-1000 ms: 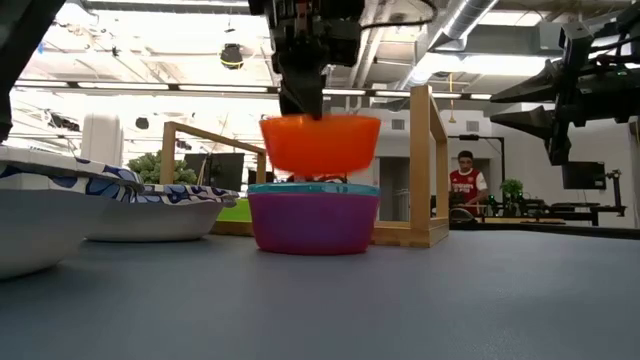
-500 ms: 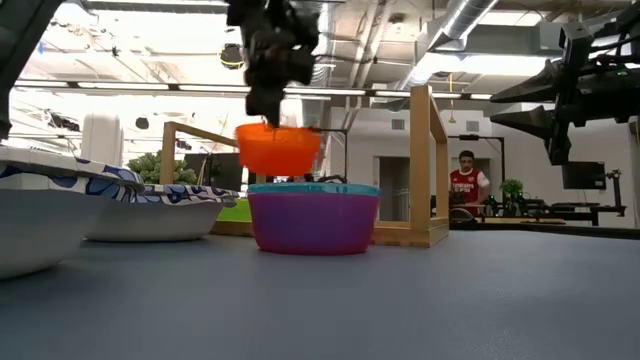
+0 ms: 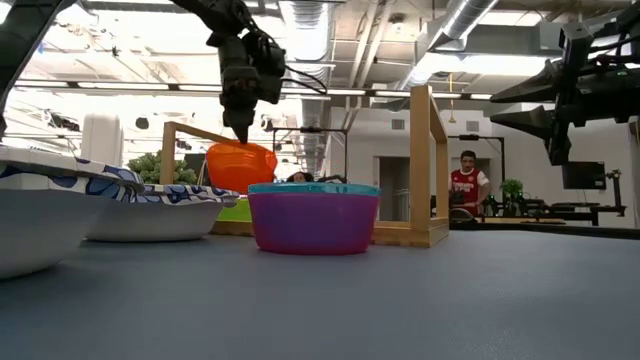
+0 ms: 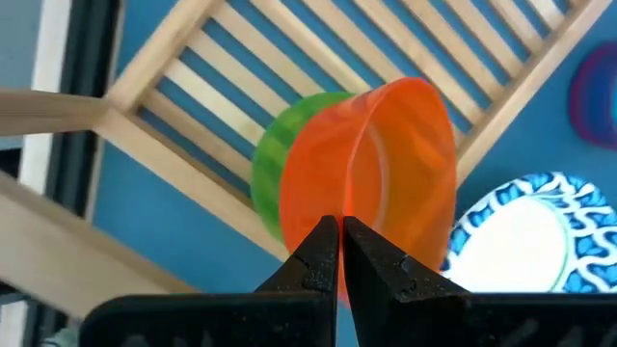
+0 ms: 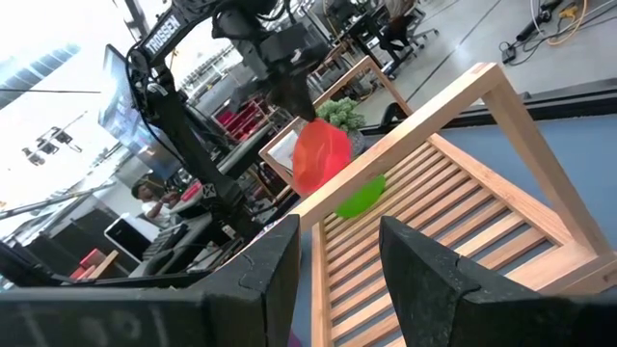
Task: Place and stack bowls onto a shelf
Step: Stack the small orange bowl on top of the small green bowl on the shelf
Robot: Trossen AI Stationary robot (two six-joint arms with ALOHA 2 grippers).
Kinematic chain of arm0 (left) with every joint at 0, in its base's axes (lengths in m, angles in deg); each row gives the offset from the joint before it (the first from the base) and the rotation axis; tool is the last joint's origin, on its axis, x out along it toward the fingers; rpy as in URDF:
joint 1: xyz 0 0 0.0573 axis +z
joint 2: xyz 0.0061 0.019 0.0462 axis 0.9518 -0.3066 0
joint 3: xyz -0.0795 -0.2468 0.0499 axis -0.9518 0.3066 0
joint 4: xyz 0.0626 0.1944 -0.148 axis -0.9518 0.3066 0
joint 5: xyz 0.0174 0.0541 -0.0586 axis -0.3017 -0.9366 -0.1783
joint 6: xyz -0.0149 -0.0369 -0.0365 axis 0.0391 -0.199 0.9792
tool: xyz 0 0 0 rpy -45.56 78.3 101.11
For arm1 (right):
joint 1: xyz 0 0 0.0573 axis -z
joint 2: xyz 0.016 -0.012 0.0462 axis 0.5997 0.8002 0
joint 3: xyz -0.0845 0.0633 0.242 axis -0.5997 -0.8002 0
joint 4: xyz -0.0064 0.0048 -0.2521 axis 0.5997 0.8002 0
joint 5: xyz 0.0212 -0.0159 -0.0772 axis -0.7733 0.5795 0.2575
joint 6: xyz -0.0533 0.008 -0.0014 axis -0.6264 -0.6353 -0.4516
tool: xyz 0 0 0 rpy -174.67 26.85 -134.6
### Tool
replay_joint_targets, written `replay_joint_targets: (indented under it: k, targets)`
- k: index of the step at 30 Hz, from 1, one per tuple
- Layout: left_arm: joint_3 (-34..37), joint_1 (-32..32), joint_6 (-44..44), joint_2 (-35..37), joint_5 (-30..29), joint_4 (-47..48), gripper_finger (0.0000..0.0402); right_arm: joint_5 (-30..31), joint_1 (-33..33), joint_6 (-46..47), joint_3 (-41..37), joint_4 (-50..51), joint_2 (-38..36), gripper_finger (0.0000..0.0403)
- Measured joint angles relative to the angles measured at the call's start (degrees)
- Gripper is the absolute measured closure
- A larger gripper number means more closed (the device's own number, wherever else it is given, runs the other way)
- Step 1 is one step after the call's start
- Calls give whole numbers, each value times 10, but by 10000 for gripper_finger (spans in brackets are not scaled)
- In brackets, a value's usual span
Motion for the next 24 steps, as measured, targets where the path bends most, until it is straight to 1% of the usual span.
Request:
replay_joint_targets:
  k: [8,12,22,24]
  targets:
    - [43,9,-51,0,13,-8,401,0,1,0,0,0,0,232]
    - [63,10,-56,0,13,-20,401,1,9,0,0,0,0,232]
    - [64,10,-62,0,18,-28,400,1,43,0,0,0,0,232]
    - [64,6,-68,0,7,-33,395,0,46,0,0,0,0,232]
